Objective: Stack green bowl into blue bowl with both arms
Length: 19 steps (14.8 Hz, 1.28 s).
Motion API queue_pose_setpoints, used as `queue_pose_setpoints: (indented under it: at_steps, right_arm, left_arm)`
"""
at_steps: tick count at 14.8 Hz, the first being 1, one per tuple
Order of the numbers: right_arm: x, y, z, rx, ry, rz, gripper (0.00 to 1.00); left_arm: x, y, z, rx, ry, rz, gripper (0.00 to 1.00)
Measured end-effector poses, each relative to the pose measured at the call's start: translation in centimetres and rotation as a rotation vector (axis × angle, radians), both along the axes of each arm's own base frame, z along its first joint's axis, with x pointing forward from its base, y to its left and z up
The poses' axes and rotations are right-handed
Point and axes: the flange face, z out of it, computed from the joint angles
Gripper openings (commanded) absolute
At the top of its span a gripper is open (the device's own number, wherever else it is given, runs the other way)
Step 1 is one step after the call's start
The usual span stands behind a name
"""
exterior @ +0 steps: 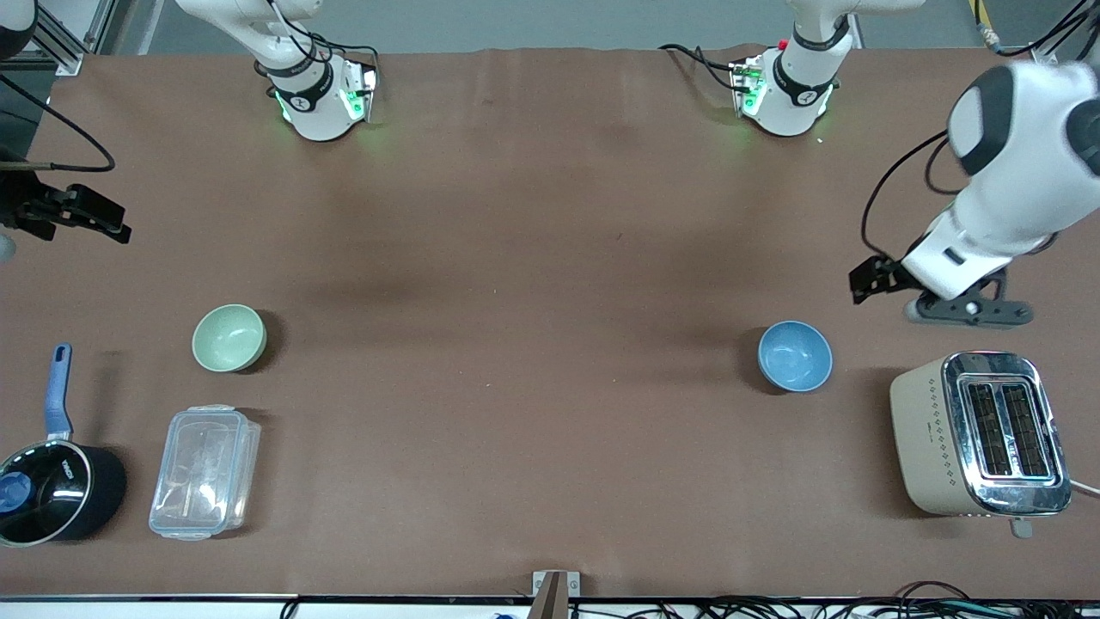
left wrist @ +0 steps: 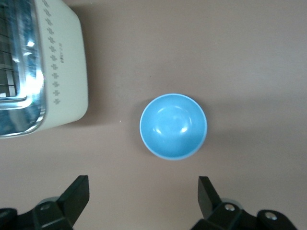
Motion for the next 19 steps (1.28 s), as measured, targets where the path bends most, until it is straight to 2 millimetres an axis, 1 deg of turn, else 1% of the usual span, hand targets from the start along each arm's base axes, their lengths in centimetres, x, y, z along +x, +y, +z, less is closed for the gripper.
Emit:
queue_pose_setpoints:
  at_steps: [1,4,7,8,9,10,12,14,16,17,18,19]
  right_arm:
    - [0.0,0.0,0.0,0.0,0.0,0.0,0.97]
    - [0.0,0.1,0.0,0.017,-0.001,-0.001,0.97]
    - [0.0,-0.1,-0.2,0.029,0.0,-0.008,0.97]
    - [0.1,-0.4,-0.4,0.03,-0.003,-0.013,0.97]
    - [0.3,-0.9,-0.9,0.03,-0.005,-0.022,0.97]
    - [0.4,-1.5,-1.9,0.03,-0.002,-0.03,0.97]
    - [0.6,-3.4,-4.8,0.033,0.015,-0.036,0.97]
    - [0.5,-6.4,-8.6,0.038,0.021,-0.019,0.97]
    - [0.0,-9.7,-13.0,0.055,0.027,-0.005,0.97]
    - [-0.4,-11.1,-15.1,0.073,0.029,0.005,0.97]
    - [-0.7,-12.2,-17.1,0.094,0.036,0.014,0.97]
    - [-0.9,-13.0,-19.0,0.117,0.047,0.016,0.97]
  left_arm:
    - [0.1,0.5,-2.6,-0.002,-0.003,0.007,1.0]
    - [0.7,1.4,-9.4,-0.007,-0.01,0.021,1.0]
    - [1.2,2.3,-15.6,-0.009,0.007,0.036,1.0]
    - [1.2,2.7,-17.0,-0.009,0.017,0.041,0.98]
    - [1.2,2.8,-18.2,-0.01,0.026,0.044,0.92]
    - [1.2,2.8,-19.2,-0.01,0.031,0.044,0.85]
    - [1.1,2.5,-20.7,-0.011,0.047,0.039,0.7]
    - [0.9,2.4,-21.6,-0.011,0.059,0.037,0.54]
    - [0.9,2.4,-22.2,-0.011,0.068,0.037,0.31]
    - [0.9,2.4,-22.3,-0.011,0.068,0.037,0.17]
    - [0.9,2.4,-22.3,-0.011,0.068,0.037,0.09]
    - [1.0,2.4,-22.2,-0.011,0.066,0.037,0.04]
